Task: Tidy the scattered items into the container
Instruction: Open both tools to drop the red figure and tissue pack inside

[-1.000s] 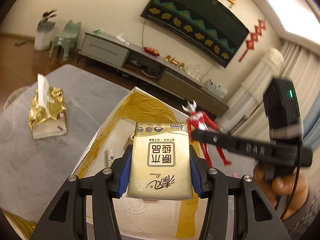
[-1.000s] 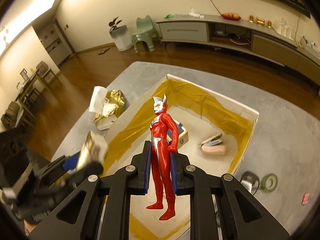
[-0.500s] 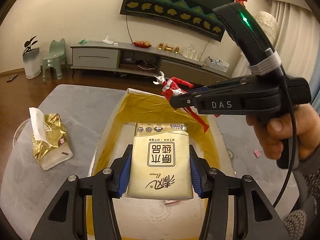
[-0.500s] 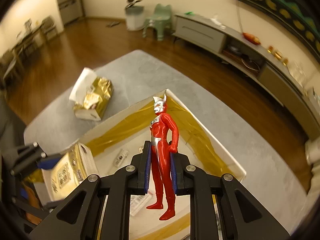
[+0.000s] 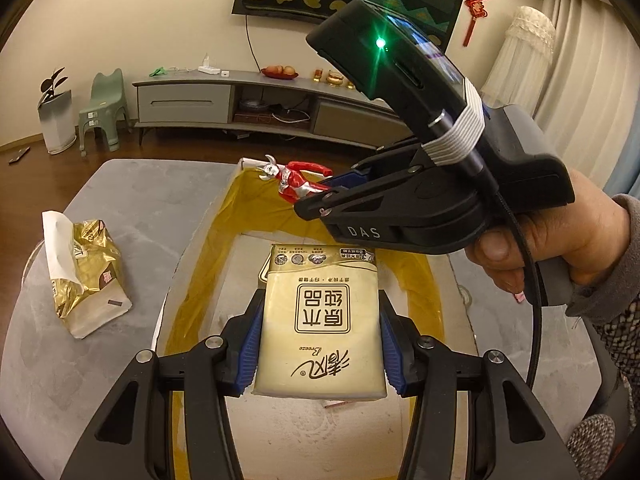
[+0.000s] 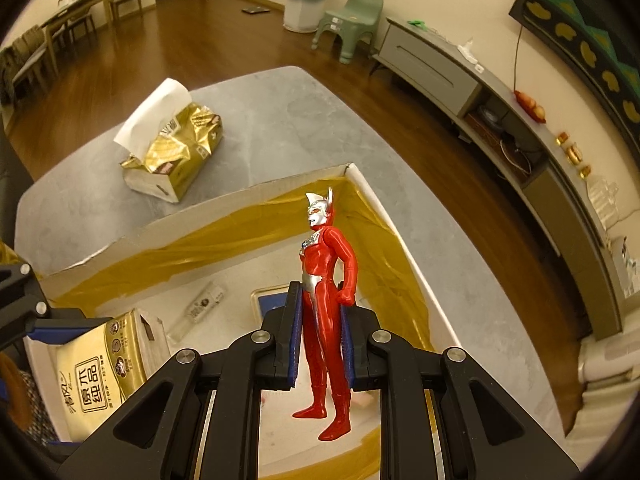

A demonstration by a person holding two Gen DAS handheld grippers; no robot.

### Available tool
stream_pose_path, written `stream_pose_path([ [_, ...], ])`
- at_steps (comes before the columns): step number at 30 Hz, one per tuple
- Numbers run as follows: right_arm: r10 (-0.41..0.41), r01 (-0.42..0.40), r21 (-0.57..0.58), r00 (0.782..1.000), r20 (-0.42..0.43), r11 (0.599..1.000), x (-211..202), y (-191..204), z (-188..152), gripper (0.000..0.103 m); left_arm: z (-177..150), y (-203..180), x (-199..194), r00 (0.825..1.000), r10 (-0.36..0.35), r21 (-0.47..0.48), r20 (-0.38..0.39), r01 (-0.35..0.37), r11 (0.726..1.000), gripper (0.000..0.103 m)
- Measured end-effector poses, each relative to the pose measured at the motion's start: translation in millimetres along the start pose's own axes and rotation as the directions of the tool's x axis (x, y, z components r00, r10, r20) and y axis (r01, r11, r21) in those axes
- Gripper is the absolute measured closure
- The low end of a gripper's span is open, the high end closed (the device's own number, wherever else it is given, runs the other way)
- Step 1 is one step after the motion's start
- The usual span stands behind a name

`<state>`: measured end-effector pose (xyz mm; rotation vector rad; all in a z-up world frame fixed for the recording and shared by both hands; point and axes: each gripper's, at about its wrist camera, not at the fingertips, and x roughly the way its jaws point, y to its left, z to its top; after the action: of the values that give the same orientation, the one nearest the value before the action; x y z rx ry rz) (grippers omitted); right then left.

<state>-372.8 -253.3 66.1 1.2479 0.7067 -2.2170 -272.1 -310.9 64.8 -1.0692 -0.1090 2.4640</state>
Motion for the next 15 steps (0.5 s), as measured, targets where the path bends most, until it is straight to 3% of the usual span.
stream_pose_path([
  [3, -0.031, 0.031, -0.013, 0.999, 0.005, 0.999, 7.8, -1.6, 1.1, 0.082, 2.5, 5.7, 8.0, 0.999, 0.032, -0.024, -0.013, -0.032, 0.999, 0.05],
  [4, -0.046, 0.046, -0.017, 0.999, 0.004, 0.999, 11.2, -2.0, 0.9, 0.072, 2.6, 7.5, 10.8, 0.999, 0.038, -0.037, -0.02, -0.039, 0.999, 0.05],
  [5, -0.054, 0.054, -0.018, 0.999, 0.006, 0.998, 12.3, -2.5, 0.2, 0.069, 2.2, 9.4, 13.8, 0.999, 0.033, -0.049, -0.032, -0.034, 0.998, 0.049],
  [15, -0.029, 0.027, 0.045, 0.999, 0.045, 0.999, -1.7, -15.0, -17.4, 0.068, 1.9, 27.3, 4.1, 0.999, 0.036, -0.117, -0.003, -0.036, 0.992, 0.049],
])
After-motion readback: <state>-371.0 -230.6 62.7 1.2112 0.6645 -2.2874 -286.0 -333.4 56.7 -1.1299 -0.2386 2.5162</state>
